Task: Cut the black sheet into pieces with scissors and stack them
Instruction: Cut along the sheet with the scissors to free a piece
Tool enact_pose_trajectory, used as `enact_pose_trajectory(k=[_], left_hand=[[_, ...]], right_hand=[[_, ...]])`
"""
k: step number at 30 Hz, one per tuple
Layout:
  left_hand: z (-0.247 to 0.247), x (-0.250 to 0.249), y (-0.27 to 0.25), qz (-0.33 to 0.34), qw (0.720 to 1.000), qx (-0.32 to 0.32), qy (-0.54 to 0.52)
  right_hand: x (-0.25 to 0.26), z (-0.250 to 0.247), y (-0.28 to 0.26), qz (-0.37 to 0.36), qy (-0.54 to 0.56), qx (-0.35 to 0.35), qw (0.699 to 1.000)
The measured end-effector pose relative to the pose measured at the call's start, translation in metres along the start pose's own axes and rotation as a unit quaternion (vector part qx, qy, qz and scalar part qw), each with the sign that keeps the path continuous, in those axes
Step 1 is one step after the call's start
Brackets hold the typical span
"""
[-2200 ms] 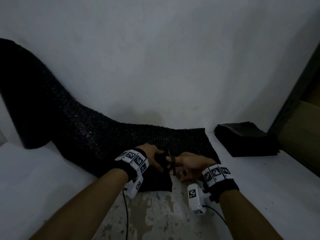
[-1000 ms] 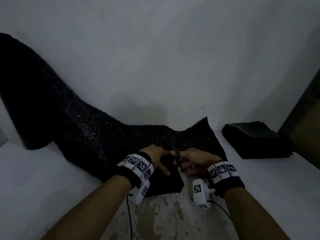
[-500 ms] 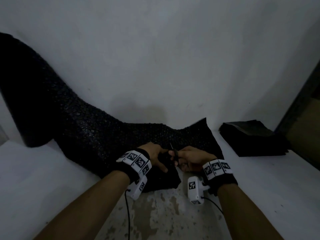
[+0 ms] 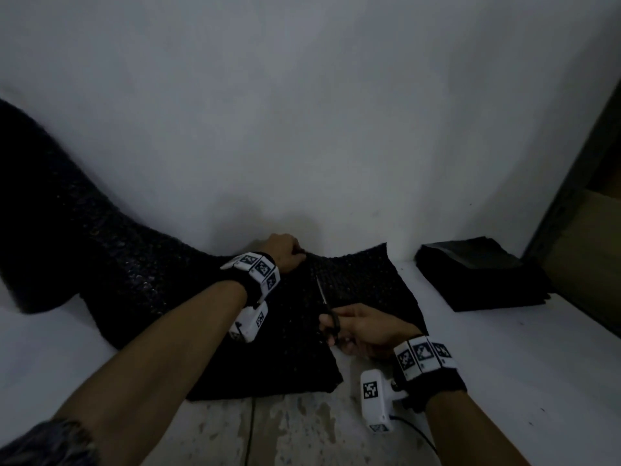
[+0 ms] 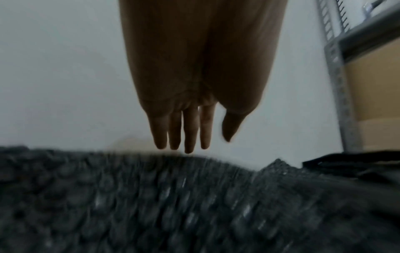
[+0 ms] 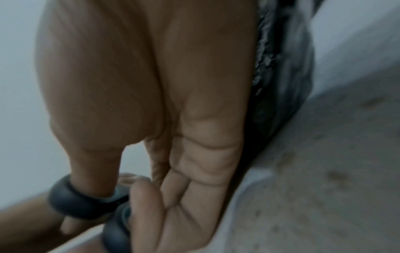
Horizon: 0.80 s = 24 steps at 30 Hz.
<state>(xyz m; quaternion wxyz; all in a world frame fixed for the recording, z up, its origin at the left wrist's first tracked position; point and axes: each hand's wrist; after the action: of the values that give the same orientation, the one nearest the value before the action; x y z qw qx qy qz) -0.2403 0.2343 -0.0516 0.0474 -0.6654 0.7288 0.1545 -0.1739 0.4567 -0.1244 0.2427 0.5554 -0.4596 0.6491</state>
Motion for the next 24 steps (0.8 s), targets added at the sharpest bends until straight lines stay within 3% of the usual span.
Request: enact_pose_trajectory(k=[8,14,20,24], left_hand=[[-0.004,0.002,0.02,-0.059,0.994,-0.082,-0.038],[-0.037,0.014,0.022,-0.108,0.984,0.019,-0.138],[-0.073,0.02,0.005,-0.059,0.957,0.076,-0.274],[-0.097,0.007,-0.021,-0.027,0.968,0.074,-0.239]], right_hand=[[-0.005,-0.004,-0.003,-0.026,0.034,0.022,0.999],[-0.001,0.0,-0.017,-0.052,0.012,0.043,0.998],[0.008,0.009,-0.038,-0.118,-0.041,0.059,0.99],[0.013,0.015,-0.053,-0.131,-0.033,0.068,0.988]])
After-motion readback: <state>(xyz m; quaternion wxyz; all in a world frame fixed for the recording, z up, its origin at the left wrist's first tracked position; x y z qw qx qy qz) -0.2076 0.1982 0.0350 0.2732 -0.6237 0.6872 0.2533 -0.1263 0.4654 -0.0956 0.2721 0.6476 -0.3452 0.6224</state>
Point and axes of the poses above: each hand's wrist, its own y-axis towards the middle knuckle, its own z-axis out of the palm, x = y × z, and after that the axes turned 9 degrees about -x, right-handed
